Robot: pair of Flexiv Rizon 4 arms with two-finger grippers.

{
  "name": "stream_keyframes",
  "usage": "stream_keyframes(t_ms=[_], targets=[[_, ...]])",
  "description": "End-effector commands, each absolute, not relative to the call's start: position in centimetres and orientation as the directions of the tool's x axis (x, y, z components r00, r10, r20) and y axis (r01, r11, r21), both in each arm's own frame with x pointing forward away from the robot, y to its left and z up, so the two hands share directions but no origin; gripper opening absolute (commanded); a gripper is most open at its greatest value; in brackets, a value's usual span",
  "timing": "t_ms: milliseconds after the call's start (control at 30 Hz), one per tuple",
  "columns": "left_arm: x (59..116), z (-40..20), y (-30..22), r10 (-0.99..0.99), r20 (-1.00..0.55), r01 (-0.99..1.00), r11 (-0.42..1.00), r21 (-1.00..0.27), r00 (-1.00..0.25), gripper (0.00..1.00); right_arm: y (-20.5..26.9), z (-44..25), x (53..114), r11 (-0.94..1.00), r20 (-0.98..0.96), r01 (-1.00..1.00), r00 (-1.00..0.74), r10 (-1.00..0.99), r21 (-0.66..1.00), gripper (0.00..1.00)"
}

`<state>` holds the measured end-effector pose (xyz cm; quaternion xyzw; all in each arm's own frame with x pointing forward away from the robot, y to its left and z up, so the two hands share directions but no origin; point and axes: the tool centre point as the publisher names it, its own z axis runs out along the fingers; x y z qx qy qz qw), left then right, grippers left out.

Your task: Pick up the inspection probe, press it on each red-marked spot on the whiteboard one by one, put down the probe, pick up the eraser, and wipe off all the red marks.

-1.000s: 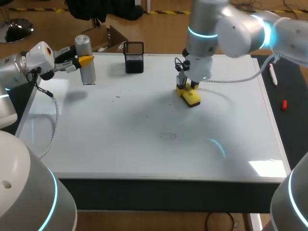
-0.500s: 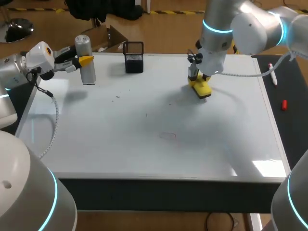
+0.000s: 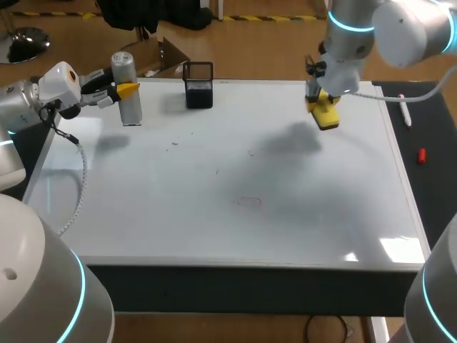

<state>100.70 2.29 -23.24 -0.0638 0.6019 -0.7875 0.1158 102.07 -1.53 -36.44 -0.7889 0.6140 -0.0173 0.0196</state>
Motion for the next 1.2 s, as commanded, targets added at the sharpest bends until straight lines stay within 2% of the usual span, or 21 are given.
stream_keyframes(t_ms=[33,1200], targets=[[100.7,-23.1,2.3,-0.261,-0.039,0.106,-0.248,-0.963,-0.965,0.0,-3.0,-35.5,102.2,-0.232,-0.011,-0.971,0.232,-0.973,-0.052,0.0],[100.7,-23.1,2.3,-0.261,-0.039,0.106,-0.248,-0.963,-0.965,0.0,-6.2,-35.1,102.4,-0.129,-0.057,-0.986,0.135,-0.989,-0.101,0.0]])
